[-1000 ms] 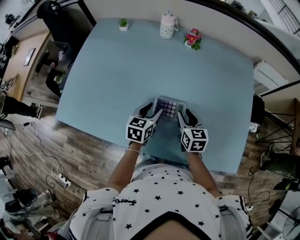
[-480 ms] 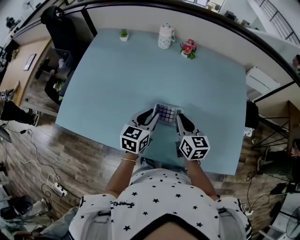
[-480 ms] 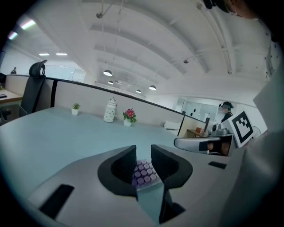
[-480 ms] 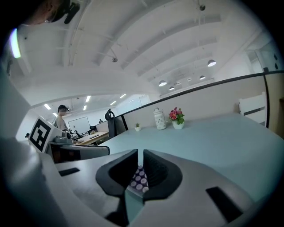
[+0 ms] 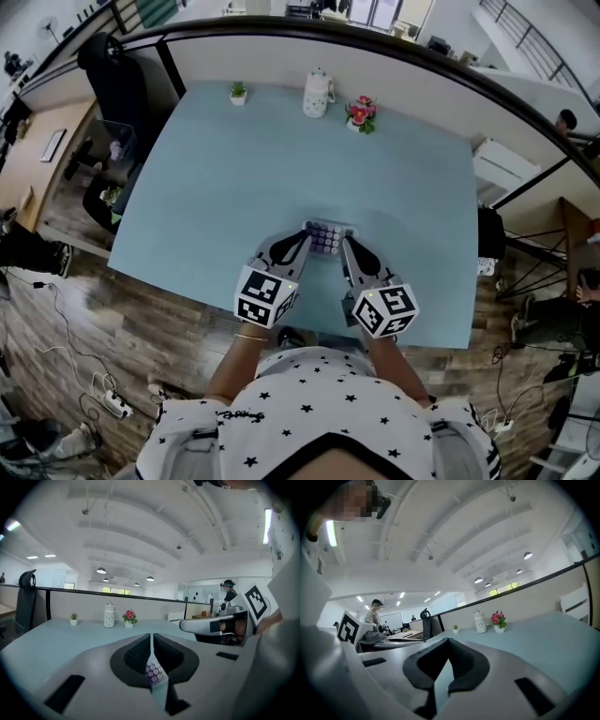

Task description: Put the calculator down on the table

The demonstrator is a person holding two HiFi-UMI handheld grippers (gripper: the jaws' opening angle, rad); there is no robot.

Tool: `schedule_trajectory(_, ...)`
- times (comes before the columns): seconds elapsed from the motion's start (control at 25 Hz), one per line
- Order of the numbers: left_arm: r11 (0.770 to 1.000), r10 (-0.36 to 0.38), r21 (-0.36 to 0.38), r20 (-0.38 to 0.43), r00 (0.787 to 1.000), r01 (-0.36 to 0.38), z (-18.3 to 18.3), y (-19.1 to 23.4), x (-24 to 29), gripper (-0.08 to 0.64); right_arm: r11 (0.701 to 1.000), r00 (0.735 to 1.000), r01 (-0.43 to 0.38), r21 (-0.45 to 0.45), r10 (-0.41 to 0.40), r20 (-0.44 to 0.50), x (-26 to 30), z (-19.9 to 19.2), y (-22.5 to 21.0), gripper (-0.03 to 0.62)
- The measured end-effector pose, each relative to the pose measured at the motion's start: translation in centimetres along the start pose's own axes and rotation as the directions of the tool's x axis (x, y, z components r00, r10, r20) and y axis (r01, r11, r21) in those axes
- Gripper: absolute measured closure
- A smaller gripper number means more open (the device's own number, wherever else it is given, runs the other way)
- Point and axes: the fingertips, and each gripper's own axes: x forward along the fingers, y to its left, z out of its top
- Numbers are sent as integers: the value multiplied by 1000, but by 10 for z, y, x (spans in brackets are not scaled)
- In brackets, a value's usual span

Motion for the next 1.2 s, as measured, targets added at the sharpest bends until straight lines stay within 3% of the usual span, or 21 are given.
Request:
schedule_trajectory(0.36, 999, -48, 1, 106, 993, 49, 39, -12, -26, 517, 1000, 997, 8, -17, -6, 82, -16, 26, 19, 595)
schedule_trajectory(1.2, 1000, -10, 0, 132, 991, 10, 37, -4, -67, 517, 998, 994, -62, -29, 64, 90, -15, 27, 59, 595)
